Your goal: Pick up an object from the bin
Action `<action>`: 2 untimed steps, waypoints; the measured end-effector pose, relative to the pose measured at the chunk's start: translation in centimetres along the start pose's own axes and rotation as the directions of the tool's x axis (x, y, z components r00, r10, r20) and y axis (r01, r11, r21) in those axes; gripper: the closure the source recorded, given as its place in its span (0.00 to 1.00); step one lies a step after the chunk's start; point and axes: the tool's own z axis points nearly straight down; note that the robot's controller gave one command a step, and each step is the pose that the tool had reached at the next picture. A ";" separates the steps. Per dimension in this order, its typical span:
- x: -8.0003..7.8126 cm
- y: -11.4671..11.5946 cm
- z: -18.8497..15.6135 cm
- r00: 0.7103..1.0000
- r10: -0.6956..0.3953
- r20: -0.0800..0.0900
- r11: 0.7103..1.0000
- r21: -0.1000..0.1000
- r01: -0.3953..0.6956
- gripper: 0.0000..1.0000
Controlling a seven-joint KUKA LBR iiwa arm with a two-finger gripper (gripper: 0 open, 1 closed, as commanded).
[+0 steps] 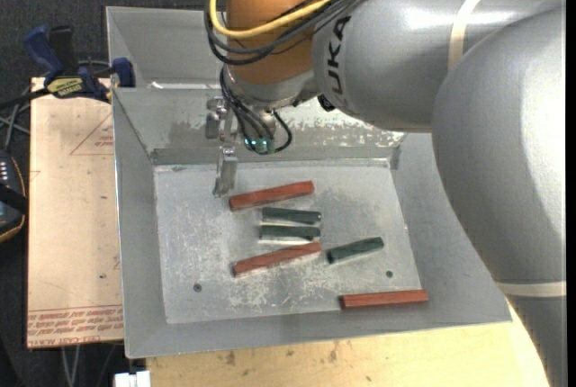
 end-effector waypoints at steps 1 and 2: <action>-0.2 -0.1 -0.5 1.000 0.003 0.008 1.000 -0.001 -0.003 0.00; 1.2 -4.6 6.0 0.996 -0.085 0.010 0.996 0.000 0.085 0.00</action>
Offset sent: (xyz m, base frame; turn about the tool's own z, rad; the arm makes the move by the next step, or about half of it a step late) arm -0.0283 -0.0933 -0.1282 -0.1724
